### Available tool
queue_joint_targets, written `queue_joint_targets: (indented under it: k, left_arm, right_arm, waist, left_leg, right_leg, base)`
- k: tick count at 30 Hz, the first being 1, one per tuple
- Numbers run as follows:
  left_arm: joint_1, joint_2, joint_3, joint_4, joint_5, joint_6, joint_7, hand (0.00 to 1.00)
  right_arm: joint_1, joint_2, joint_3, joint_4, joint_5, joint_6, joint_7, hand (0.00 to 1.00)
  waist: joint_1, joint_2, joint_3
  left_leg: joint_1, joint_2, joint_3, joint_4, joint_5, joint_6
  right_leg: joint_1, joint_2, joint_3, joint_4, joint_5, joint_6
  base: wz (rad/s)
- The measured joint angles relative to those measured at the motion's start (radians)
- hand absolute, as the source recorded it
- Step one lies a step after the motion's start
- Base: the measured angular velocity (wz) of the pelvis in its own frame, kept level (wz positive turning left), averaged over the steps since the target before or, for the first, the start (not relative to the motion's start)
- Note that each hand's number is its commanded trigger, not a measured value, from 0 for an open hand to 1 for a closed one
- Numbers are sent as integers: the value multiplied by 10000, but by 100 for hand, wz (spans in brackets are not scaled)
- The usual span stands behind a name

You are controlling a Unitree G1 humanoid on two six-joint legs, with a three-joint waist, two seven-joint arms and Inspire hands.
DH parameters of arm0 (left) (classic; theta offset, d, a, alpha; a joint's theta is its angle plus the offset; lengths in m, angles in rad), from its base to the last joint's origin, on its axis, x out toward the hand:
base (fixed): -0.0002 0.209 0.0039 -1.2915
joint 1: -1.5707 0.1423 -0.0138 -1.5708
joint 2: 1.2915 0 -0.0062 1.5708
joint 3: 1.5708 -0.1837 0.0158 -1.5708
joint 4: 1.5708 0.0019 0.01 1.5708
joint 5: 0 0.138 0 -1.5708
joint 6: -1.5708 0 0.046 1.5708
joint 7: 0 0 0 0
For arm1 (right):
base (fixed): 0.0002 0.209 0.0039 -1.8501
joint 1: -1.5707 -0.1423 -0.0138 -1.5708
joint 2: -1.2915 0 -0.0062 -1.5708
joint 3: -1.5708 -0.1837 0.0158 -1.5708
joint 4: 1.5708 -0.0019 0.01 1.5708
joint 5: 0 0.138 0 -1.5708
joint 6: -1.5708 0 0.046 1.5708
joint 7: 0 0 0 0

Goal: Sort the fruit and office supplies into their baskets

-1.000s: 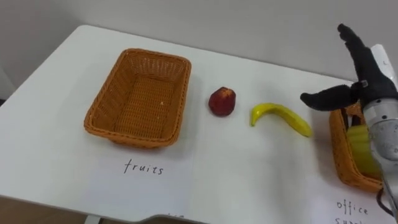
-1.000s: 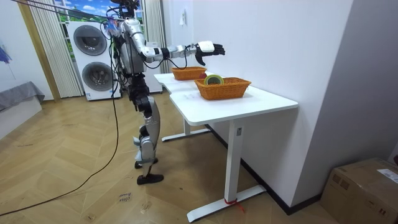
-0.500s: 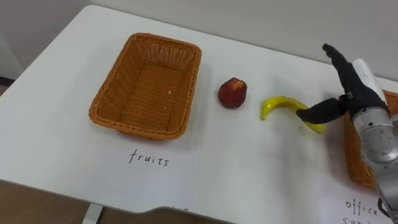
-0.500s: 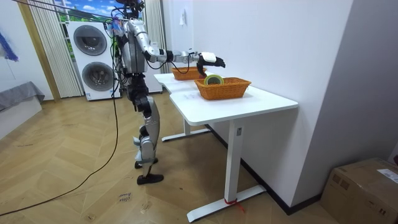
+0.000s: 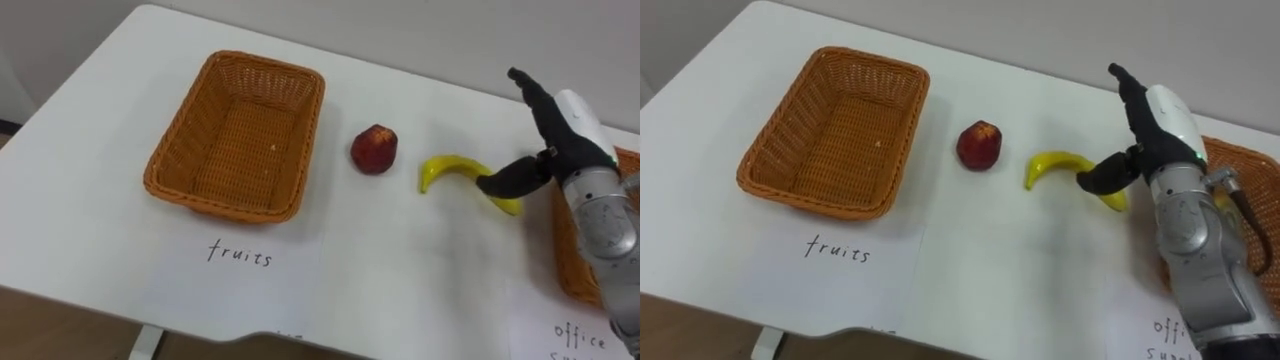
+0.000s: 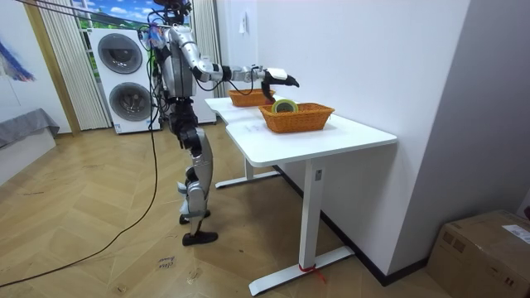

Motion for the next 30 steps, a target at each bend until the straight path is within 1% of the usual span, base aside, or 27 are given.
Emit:
queue_joint_targets:
  k: [3, 4, 6, 12, 13, 14, 16, 21, 23, 26, 30]
  left_arm:
    - [23, 2, 4, 6, 3, -15, -2, 0]
    - [61, 5, 2, 3, 3, -16, -2, 0]
    - [60, 4, 1, -14, 2, -21, -2, 0]
    - [57, 8, 37, -24, 20, -18, -35, 0]
    - [42, 7, 36, -24, 20, -18, -35, 0]
    - [40, 8, 35, -25, 32, -17, -39, 0]
    - [40, 12, 34, -52, 99, -8, -69, 0]
    - [44, 25, 45, -63, 95, 12, -214, 0]
    - [40, 27, 43, -77, 95, 11, -216, 0]
    - [39, 48, 43, -88, 96, 11, -215, 0]
    - [42, 78, 41, -87, 92, 10, -204, 0]
  right_arm:
    - [0, 1, 164, 31, -272, 0, 123, 0]
    - [0, 1, 260, 31, -271, -2, 154, 0]
    - [1, 2, 275, 33, -276, -2, 171, 0]
    - [1, 0, 279, 99, -298, 2, 394, 0]
    - [1, 0, 279, 136, -299, 3, 435, 0]
    - [1, 0, 278, 155, -306, 3, 463, 0]
    - [-1, 0, 278, 392, -331, 0, 482, 0]
    - [-3, 0, 279, 777, -348, 6, 496, 0]
    - [-13, -1, 279, 942, -349, 11, 502, 0]
    - [-13, -1, 280, 1013, -349, 12, 511, 0]
    - [-33, 0, 286, 1225, -340, -19, 501, 0]
  waist:
    - [67, -45, 53]
    - [62, -29, 67]
    - [75, -68, 74]
    - [257, -47, 94]
    - [289, -16, 117]
    - [303, -9, 121]
    - [326, -8, 119]
    - [373, 15, 105]
    - [379, 26, 79]
    - [368, 76, 62]
    - [389, 80, 61]
  left_leg:
    - [132, -3, -4, -43, 0, 0]
    - [168, -5, -9, -71, 0, 0]
    - [164, -6, -15, -69, 1, -1]
    - [157, -5, -19, -31, -4, 1]
    - [151, -5, -22, -21, -4, 1]
    - [144, -5, -25, -15, -5, 1]
    - [117, -12, -77, 0, -6, 2]
    - [90, -16, -112, 13, -5, 1]
    - [81, -23, -145, 12, -4, 1]
    - [66, -33, -243, 9, -1, -1]
    - [76, -34, -263, 2, 3, -8]
  right_leg:
    - [129, 5, 47, -15, 0, 1]
    - [159, 4, 40, -19, 0, 1]
    - [158, 5, 42, -19, 0, 1]
    - [153, 9, 58, -18, 3, 4]
    - [152, 10, 56, -18, 3, 4]
    - [150, 10, 48, -18, 3, 4]
    - [147, 2, -52, -17, 3, 4]
    - [126, 1, -87, -17, 3, 4]
    - [128, 0, -104, -17, 3, 4]
    - [126, 0, -141, -19, 3, 4]
    - [152, 6, -177, -21, 3, 4]
  base:
    - [-2]
    - [0]
    - [0]
    - [0]
    - [0]
    - [0]
    - [5]
    - [2]
    - [2]
    - [4]
    - [3]
